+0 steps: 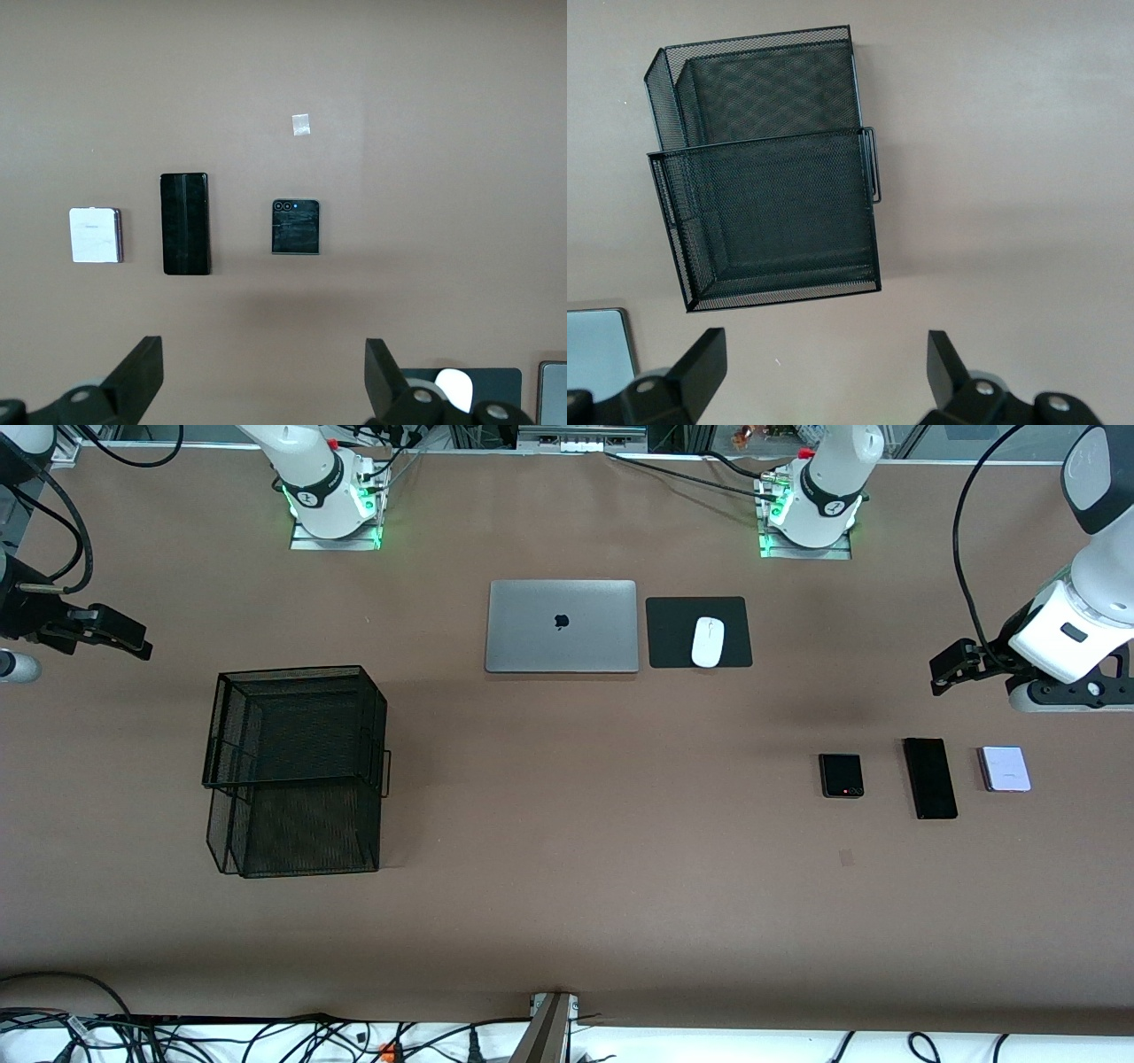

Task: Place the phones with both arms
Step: 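Reach the left gripper down to the small black flip phone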

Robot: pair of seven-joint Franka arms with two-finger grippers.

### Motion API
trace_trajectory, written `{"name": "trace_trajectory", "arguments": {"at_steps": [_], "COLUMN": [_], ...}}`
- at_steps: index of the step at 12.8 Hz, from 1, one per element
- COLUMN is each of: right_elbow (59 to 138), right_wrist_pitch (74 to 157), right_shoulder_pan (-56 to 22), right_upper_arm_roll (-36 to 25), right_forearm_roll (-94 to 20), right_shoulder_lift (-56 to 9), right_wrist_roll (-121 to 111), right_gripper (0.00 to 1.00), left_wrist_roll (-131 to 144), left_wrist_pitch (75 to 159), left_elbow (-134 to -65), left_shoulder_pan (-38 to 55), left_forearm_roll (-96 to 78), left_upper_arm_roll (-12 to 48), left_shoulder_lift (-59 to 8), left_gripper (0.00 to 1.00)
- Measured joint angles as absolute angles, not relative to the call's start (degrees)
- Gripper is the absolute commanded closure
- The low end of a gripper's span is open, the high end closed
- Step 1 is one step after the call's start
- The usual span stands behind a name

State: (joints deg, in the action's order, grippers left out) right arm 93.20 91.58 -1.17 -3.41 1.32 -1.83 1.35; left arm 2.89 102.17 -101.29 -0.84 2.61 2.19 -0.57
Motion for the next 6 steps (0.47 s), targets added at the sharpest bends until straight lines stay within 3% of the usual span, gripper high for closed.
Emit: {"name": "trace_trajectory", "arguments": {"at_steps": [6], "right_elbow": [93.2], "right_wrist_pitch": [91.6], "right_shoulder_pan": [-1.2], "right_upper_arm_roll": [-3.4], "right_forearm_roll": [1.3], "right_shoulder_lift": [-1.8], "right_wrist_roll": [1.3], "right_gripper": [0.0], "left_wrist_roll": [3.0], "left_wrist_pitch": [100.6], "left_elbow": [-100.9], "left_shoulder_pan": [-0.9], "left_forearm_roll": [0.0], "left_upper_arm_roll": [2.0], "left_shoulder_lift": [-0.8], "left_gripper": [0.0]}}
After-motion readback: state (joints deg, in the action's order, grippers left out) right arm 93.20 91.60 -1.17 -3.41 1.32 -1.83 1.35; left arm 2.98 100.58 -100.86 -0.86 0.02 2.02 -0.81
